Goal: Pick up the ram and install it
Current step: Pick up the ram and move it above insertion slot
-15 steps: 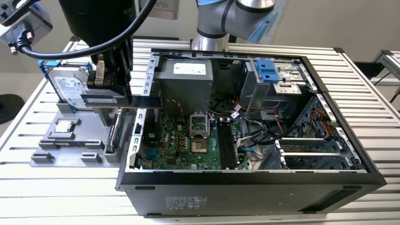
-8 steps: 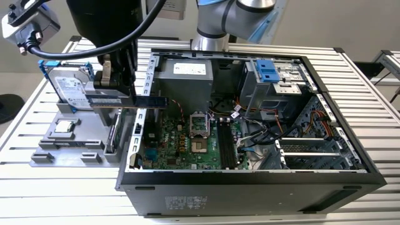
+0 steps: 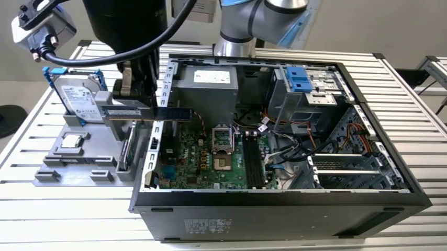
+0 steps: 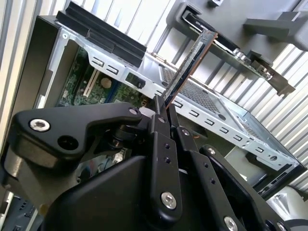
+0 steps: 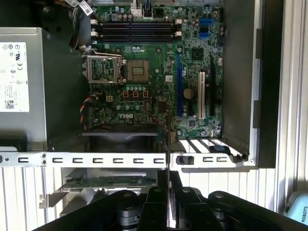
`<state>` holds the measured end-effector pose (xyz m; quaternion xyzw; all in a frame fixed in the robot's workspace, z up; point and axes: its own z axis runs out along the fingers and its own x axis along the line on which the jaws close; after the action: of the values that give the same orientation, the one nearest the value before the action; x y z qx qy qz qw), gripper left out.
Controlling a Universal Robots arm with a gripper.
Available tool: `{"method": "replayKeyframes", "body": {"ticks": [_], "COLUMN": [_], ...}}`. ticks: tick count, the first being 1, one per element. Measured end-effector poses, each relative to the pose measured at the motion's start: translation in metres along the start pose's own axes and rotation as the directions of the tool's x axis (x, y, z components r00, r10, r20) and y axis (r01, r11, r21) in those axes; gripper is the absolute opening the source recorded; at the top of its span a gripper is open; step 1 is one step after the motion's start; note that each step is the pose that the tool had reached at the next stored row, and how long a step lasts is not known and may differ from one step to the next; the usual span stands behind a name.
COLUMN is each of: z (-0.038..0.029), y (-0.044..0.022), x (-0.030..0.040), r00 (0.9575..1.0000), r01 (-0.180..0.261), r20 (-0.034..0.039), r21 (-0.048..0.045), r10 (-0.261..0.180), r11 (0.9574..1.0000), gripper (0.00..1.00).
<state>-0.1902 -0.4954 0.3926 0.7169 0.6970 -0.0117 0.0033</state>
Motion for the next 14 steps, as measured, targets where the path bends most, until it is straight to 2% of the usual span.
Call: {"method": "replayKeyframes", "body": {"ticks": [14], "z": [-0.0001], "y": [0.0130], "x": [0.0004], "r00": [1.0000], "r01": [0.000], "r20": [0.0013], "r21": [-0.0001], "r10": [0.000], "r11": [1.0000], "gripper": [0.00]}}
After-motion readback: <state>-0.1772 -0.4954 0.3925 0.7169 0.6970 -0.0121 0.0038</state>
